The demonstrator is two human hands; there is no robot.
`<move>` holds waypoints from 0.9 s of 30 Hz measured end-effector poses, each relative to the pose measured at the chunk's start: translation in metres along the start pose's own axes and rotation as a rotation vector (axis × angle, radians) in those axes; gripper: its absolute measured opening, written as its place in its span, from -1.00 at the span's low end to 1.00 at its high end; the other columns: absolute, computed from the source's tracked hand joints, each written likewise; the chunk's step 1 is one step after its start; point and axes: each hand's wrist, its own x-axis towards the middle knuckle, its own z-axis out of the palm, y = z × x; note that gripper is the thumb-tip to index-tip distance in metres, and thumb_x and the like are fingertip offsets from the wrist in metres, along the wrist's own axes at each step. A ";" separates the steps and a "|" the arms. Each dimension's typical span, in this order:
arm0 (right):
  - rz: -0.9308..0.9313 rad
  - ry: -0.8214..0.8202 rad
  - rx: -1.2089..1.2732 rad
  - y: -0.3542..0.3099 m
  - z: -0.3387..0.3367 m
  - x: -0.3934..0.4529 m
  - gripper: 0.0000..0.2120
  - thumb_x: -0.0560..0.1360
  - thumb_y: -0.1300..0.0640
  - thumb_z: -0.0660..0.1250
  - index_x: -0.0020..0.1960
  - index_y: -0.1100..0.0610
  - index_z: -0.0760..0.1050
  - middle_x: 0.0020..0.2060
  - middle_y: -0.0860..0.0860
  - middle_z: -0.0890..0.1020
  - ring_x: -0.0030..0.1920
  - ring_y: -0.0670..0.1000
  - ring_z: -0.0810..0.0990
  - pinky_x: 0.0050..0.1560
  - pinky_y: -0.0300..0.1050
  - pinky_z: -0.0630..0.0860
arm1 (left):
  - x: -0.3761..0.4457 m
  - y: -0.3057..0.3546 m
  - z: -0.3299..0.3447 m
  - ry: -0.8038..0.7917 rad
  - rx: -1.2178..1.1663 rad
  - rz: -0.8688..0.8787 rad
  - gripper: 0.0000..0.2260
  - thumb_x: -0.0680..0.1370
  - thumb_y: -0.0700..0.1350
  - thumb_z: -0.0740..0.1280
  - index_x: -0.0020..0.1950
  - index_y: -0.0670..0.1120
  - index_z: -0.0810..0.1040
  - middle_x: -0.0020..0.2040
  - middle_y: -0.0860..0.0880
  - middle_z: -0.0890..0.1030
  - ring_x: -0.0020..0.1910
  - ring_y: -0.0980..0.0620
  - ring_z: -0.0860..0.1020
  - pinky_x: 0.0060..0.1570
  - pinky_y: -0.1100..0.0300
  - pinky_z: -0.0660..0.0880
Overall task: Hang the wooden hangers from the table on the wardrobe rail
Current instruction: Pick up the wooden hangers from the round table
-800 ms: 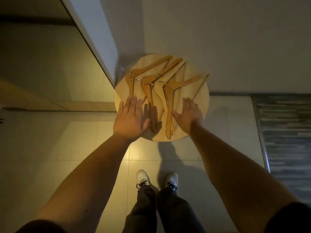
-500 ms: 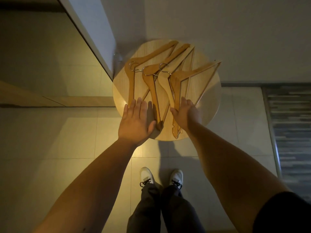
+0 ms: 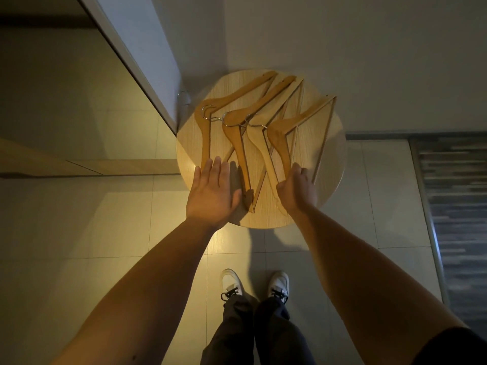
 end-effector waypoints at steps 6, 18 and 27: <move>-0.079 0.134 0.091 0.007 -0.064 -0.023 -0.65 0.59 0.16 0.20 0.37 0.16 0.33 0.14 0.13 0.52 -0.16 -0.03 0.57 -0.19 -0.17 0.58 | 0.005 0.019 -0.068 0.058 -0.121 -0.041 -0.41 0.60 0.15 -0.02 0.53 -0.17 0.09 0.56 -0.19 0.15 0.55 -0.14 0.05 0.52 -0.09 -0.03; -0.548 -0.084 0.076 -0.031 -0.162 -0.140 -0.72 0.63 -0.05 0.08 0.26 0.01 0.42 -0.07 -0.04 0.57 -0.19 -0.11 0.60 -0.23 -0.34 0.51 | -0.032 0.050 -0.236 0.376 -0.942 -0.163 -0.70 0.59 0.19 0.01 -0.24 0.16 0.40 -0.32 0.09 0.48 -0.32 0.30 0.44 -0.23 0.13 0.39; -0.776 -0.306 0.232 -0.057 -0.140 -0.160 -0.71 0.64 0.08 0.11 0.29 0.10 0.46 -0.05 -0.01 0.53 -0.10 -0.06 0.55 -0.11 -0.22 0.52 | -0.080 0.018 -0.250 0.381 -1.422 -0.310 -0.65 0.63 0.06 0.10 0.05 -0.05 0.64 0.01 0.04 0.71 0.06 0.12 0.65 0.23 0.14 0.42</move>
